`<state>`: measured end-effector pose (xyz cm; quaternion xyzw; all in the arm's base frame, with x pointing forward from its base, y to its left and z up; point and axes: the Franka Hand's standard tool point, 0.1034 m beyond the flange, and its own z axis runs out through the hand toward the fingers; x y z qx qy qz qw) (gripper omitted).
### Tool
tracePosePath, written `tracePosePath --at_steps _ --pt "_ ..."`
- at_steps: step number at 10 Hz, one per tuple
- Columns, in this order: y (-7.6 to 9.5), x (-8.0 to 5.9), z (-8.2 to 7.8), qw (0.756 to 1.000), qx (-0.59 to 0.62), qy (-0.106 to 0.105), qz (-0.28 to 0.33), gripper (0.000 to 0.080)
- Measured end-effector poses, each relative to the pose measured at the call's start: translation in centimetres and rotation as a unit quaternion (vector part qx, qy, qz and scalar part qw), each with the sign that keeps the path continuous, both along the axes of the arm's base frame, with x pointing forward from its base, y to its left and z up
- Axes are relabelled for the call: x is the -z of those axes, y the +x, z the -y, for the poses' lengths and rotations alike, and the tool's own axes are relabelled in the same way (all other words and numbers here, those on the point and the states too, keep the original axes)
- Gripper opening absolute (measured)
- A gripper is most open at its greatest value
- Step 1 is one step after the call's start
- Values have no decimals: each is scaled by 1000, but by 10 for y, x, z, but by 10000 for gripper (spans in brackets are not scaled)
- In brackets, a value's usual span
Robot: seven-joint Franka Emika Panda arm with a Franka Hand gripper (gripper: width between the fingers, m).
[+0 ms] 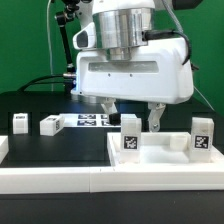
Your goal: Assemble square table
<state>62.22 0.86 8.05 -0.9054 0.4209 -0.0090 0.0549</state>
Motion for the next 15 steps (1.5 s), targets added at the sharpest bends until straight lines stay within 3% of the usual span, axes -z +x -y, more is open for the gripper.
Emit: tracePosePath --at_steps 5,11,12,13,14,15 --pt "0 0 1 981 -193 -25 13 649" --pt "0 0 4 924 -378 -41 24 649" --pt "0 0 7 911 -410 -43 27 563" --pt "0 0 7 917 -395 -42 26 428" --pt "0 0 7 917 -395 -42 26 428" --pt "0 0 7 918 -393 -41 26 290"
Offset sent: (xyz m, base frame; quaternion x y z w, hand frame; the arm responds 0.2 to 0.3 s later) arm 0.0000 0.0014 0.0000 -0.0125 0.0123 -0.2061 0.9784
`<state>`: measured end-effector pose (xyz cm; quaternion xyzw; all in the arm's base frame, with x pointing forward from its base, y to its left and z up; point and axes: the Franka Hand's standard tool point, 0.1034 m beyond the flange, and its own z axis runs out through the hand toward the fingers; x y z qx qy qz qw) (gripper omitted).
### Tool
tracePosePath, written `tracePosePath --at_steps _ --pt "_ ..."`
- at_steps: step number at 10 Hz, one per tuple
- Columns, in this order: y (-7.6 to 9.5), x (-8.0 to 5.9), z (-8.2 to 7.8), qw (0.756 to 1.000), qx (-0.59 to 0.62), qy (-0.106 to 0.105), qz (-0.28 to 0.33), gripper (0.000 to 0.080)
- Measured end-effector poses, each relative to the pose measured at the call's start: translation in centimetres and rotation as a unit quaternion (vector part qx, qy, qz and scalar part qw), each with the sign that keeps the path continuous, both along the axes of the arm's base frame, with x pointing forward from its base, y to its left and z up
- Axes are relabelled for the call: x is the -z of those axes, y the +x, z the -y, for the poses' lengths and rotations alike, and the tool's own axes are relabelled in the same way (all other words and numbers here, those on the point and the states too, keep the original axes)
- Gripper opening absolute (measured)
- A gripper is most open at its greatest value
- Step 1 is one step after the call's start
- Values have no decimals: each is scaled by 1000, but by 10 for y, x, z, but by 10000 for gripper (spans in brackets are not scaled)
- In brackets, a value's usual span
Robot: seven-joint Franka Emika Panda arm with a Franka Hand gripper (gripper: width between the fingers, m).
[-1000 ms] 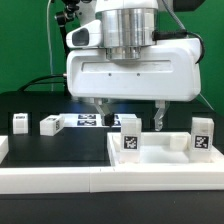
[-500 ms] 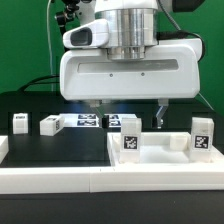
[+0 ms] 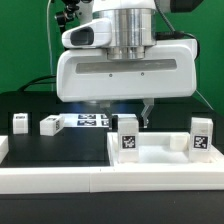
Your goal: Assemble square table
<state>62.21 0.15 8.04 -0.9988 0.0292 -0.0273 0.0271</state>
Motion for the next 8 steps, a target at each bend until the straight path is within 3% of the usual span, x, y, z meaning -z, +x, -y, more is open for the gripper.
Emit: tracePosePath --at_steps 3,8 --pt "0 0 0 1000 28 3 -1 290" --pt "0 0 -1 975 220 15 -12 290"
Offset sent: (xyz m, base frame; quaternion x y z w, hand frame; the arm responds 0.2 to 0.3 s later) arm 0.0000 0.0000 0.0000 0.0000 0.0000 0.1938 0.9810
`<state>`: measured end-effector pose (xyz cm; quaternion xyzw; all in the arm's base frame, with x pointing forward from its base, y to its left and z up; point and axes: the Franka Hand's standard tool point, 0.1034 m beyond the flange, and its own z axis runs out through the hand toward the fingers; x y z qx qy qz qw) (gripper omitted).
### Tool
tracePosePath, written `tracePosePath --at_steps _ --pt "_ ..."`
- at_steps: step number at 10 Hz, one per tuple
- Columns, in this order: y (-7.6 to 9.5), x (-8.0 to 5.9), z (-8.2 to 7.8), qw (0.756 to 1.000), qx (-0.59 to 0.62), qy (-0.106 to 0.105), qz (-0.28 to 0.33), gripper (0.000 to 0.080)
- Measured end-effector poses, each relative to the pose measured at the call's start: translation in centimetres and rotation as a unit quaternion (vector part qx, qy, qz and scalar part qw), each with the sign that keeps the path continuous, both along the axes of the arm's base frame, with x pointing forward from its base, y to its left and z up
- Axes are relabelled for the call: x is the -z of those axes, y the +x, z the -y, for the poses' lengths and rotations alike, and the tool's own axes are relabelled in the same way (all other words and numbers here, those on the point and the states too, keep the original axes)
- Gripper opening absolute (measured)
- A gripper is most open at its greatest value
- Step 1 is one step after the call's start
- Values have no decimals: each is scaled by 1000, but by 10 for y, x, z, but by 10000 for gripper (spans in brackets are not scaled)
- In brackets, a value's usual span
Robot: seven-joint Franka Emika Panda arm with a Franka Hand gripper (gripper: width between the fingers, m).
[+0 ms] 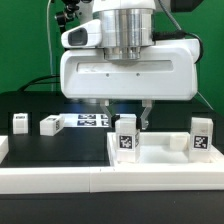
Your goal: Assemble square table
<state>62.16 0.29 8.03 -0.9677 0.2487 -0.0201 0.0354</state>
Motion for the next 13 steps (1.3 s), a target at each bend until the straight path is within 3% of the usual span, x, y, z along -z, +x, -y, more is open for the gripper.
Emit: tracePosePath --at_steps 3,5,7,8,13 --pt "-1 0 -3 990 143 13 -7 290" --pt "0 0 -4 970 243 25 -8 290" --pt "0 0 -4 930 363 50 -18 290" --pt "0 0 -5 923 382 51 -18 290" --pt "1 -1 -7 835 546 61 -32 290"
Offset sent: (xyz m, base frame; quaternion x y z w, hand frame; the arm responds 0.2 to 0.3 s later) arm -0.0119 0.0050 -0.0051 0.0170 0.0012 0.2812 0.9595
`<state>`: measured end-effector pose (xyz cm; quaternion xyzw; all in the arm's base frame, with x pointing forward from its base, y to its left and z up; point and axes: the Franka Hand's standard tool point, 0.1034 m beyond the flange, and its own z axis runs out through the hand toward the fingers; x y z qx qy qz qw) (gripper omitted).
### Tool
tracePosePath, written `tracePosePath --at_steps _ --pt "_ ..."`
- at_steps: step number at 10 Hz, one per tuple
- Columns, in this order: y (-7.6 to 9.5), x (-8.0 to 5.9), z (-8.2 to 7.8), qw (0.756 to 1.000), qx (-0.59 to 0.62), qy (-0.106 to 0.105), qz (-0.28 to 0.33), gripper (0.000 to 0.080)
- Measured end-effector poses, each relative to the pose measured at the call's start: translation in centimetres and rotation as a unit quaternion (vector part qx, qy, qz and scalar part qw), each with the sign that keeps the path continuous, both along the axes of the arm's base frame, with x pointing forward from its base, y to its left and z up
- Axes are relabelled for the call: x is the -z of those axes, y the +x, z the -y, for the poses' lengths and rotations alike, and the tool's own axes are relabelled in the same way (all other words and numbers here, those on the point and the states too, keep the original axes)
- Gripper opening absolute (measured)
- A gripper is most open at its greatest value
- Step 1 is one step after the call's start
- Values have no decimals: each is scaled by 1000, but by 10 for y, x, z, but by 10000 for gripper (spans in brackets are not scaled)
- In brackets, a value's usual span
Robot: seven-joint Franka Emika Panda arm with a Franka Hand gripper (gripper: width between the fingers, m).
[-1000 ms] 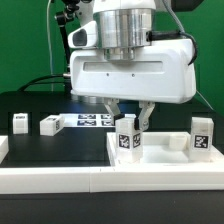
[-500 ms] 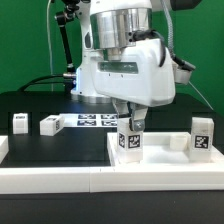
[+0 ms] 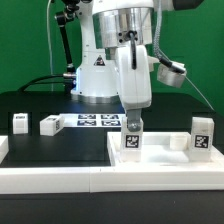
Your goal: Assemble square table
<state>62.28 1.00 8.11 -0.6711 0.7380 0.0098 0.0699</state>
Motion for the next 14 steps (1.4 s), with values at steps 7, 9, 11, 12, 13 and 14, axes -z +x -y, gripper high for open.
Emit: tracePosePath --at_steps 7,9,11,12,13,14 --pt "-2 1 -1 1000 11 2 -10 539" --pt "-3 3 -3 998 -65 -4 -6 644" --pt "-3 4 -2 988 -156 -11 5 649" --pt "-3 4 -2 978 -207 -15 10 648" --pt "-3 4 -2 973 -228 -17 13 648" --pt "-3 3 -2 969 -247 -18 15 648"
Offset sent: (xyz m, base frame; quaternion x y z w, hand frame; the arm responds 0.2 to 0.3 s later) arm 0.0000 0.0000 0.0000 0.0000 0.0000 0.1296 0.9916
